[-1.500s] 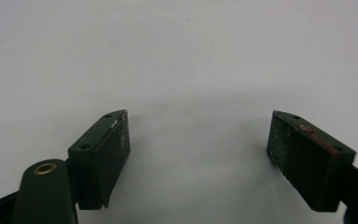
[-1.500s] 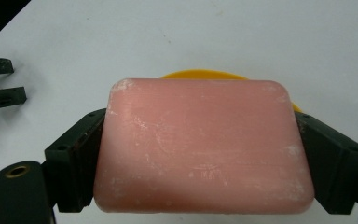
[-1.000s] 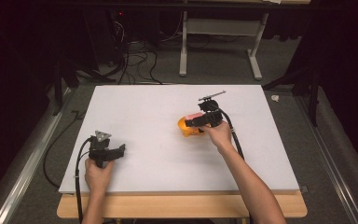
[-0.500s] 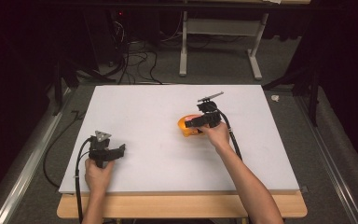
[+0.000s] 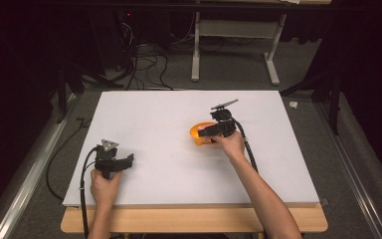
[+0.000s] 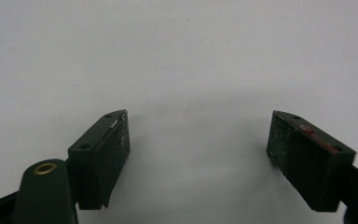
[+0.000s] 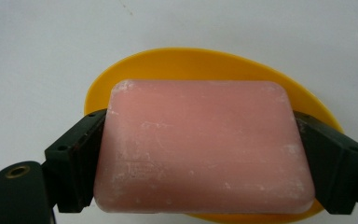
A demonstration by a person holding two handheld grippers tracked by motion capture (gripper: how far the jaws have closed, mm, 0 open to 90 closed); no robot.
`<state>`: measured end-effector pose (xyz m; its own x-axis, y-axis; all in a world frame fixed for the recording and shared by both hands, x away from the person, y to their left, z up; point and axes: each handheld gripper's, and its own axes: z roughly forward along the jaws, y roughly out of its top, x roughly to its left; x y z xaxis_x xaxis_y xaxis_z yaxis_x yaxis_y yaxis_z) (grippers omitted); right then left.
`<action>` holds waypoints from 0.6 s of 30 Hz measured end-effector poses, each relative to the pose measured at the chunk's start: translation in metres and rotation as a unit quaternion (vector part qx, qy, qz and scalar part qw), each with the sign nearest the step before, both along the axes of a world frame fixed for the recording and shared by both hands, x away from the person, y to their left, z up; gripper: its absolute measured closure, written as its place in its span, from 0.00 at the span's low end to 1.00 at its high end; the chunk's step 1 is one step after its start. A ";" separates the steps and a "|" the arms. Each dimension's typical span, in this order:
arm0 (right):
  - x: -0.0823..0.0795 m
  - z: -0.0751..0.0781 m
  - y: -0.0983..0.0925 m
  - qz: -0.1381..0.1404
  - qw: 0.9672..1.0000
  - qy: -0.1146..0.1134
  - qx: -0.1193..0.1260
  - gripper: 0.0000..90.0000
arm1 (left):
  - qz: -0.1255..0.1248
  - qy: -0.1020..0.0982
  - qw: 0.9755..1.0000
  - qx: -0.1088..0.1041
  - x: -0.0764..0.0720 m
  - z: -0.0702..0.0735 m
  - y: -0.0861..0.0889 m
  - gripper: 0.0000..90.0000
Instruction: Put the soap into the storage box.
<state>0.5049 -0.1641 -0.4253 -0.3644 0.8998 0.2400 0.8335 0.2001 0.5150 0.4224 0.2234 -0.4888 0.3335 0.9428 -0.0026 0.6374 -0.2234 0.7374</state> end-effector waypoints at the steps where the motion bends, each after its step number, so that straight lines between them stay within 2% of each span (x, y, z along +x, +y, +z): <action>1: 0.000 -0.001 0.000 -0.001 1.000 0.000 0.001 0.15 | 0.000 0.000 1.000 0.000 0.000 0.000 0.000 0.24; 7: 0.001 -0.002 0.000 -0.006 1.000 0.006 0.001 0.15 | 0.000 -0.001 1.000 0.000 0.000 0.000 0.000 0.24; 18: -0.003 0.005 -0.002 -0.011 1.000 -0.014 0.006 0.15 | 0.000 0.000 1.000 0.000 0.000 0.000 0.000 0.24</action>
<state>0.5019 -0.1661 -0.4200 -0.3506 0.9048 0.2417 0.8233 0.1748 0.5400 0.4223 0.2234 -0.4888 0.3336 0.9427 -0.0022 0.6369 -0.2237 0.7377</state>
